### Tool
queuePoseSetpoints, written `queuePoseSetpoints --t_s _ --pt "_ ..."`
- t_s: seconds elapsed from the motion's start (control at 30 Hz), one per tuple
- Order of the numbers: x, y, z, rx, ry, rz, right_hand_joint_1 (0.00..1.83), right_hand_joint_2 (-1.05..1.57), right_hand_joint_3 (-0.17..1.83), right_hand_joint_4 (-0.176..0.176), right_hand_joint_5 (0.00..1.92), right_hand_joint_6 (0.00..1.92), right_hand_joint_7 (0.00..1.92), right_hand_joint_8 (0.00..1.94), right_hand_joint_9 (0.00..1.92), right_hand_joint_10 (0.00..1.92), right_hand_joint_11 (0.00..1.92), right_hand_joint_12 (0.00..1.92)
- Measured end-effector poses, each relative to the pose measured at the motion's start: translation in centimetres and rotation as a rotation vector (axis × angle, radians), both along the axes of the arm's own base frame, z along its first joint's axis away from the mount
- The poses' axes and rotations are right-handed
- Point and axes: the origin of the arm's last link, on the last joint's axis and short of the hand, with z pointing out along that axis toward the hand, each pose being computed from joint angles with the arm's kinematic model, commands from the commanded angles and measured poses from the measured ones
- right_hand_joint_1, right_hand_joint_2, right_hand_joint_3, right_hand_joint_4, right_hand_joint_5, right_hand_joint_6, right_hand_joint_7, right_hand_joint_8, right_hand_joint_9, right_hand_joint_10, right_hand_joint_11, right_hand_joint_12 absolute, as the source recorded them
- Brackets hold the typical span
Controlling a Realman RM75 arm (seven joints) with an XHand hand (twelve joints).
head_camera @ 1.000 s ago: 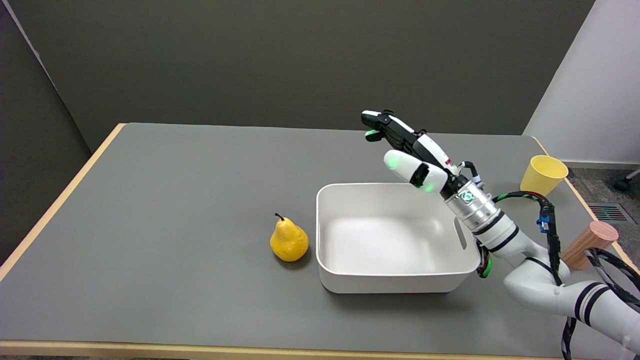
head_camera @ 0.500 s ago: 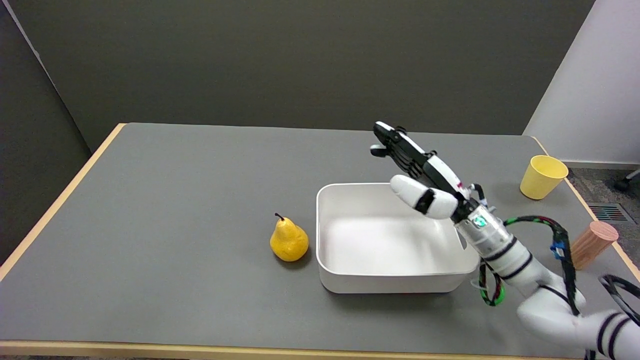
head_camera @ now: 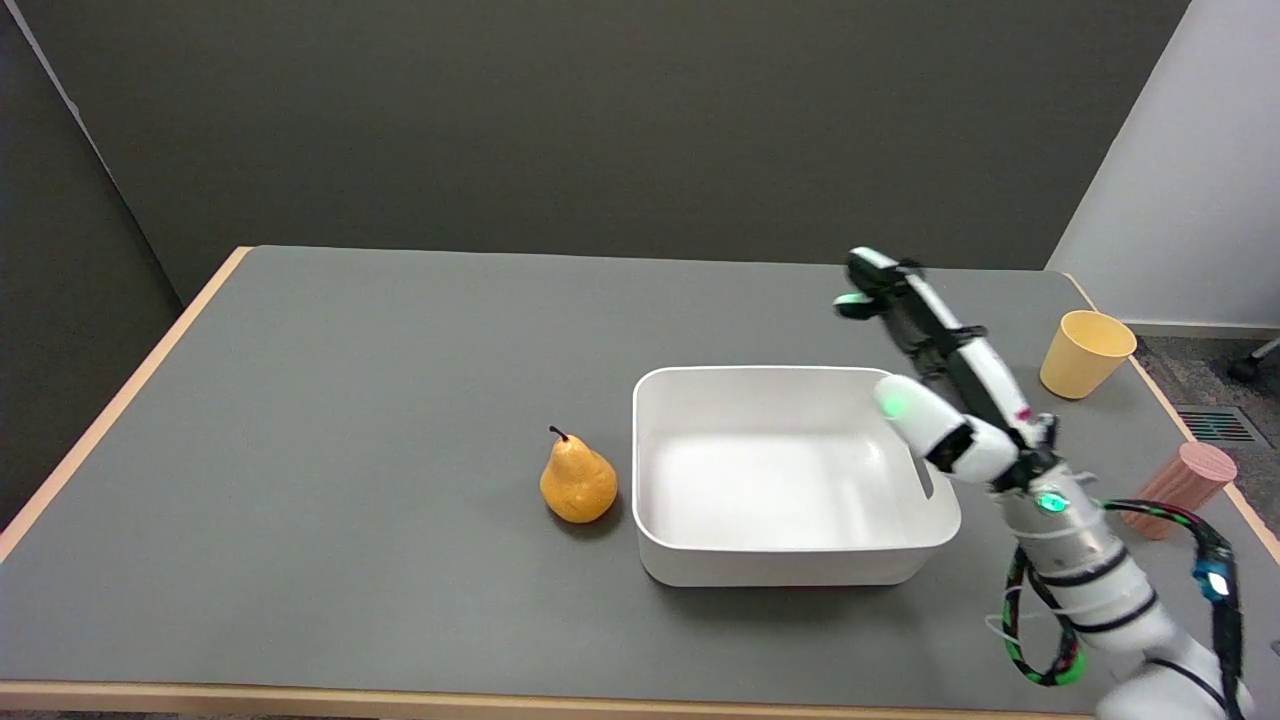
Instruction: Pick up the wooden cylinder.
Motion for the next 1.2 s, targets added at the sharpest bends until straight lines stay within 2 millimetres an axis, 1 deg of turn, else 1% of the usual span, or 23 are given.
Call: queuePoseSetpoints --t_s 0.03,0.07,0.1,0.2,0.27,0.3,0.37,0.43,0.5,0.57,0.8,1.0,1.07,1.2 --pt "0.2 0.5 0.2 -0.018 -0.001 0.018 0.44 0.71 0.81 -0.137 0.11 0.37 0.10 0.42 0.00 0.46 0.00 1.05" --pt "0.3 0.8 0.4 -0.033 0.000 0.032 0.45 0.66 0.90 -0.136 0.10 0.40 0.08 0.46 0.00 0.46 0.00 1.07" --pt "0.5 1.2 0.6 -0.049 0.000 0.047 0.45 0.65 0.93 -0.136 0.10 0.41 0.08 0.47 0.00 0.47 0.00 1.08" --pt "0.9 2.5 1.4 -0.108 0.000 0.087 0.45 0.66 0.93 -0.138 0.11 0.42 0.10 0.47 0.00 0.54 0.00 1.08" --pt "1.2 3.3 2.0 -0.153 0.002 0.113 0.45 0.67 0.93 -0.141 0.14 0.43 0.14 0.48 0.00 0.65 0.00 1.15" --pt "1.3 3.8 2.3 -0.180 0.004 0.126 0.47 0.68 0.91 -0.143 0.16 0.44 0.16 0.48 0.00 0.71 0.00 1.19" --pt "1.5 4.6 2.9 -0.236 0.012 0.155 0.52 0.74 0.80 -0.150 0.21 0.46 0.22 0.46 0.01 0.80 0.00 1.25" --pt "1.7 5.5 3.5 -0.295 0.022 0.182 0.54 0.74 0.82 -0.152 0.22 0.48 0.23 0.47 0.02 0.80 0.00 1.26" --pt "1.9 6.3 4.1 -0.361 0.035 0.207 0.51 0.70 0.94 -0.160 0.23 0.53 0.22 0.50 0.04 0.77 0.02 1.22" --pt "1.9 7.3 4.9 -0.439 0.054 0.223 0.58 0.71 0.88 -0.168 0.24 0.53 0.24 0.49 0.04 0.79 0.00 1.27" --pt "1.7 9.8 7.2 -0.665 0.104 0.232 0.58 0.72 0.88 -0.173 0.25 0.55 0.26 0.49 0.06 0.79 0.00 1.27" --pt "1.3 11.2 8.7 -0.810 0.134 0.217 0.55 0.71 0.88 -0.174 0.26 0.55 0.28 0.50 0.09 0.82 0.01 1.27" --pt "1.2 11.5 9.1 -0.851 0.144 0.211 0.52 0.74 0.84 -0.175 0.26 0.56 0.29 0.50 0.11 0.84 0.03 1.26" --pt "1.0 11.8 9.7 -0.912 0.159 0.196 0.46 0.74 0.82 -0.176 0.27 0.58 0.31 0.51 0.12 0.84 0.04 1.26"
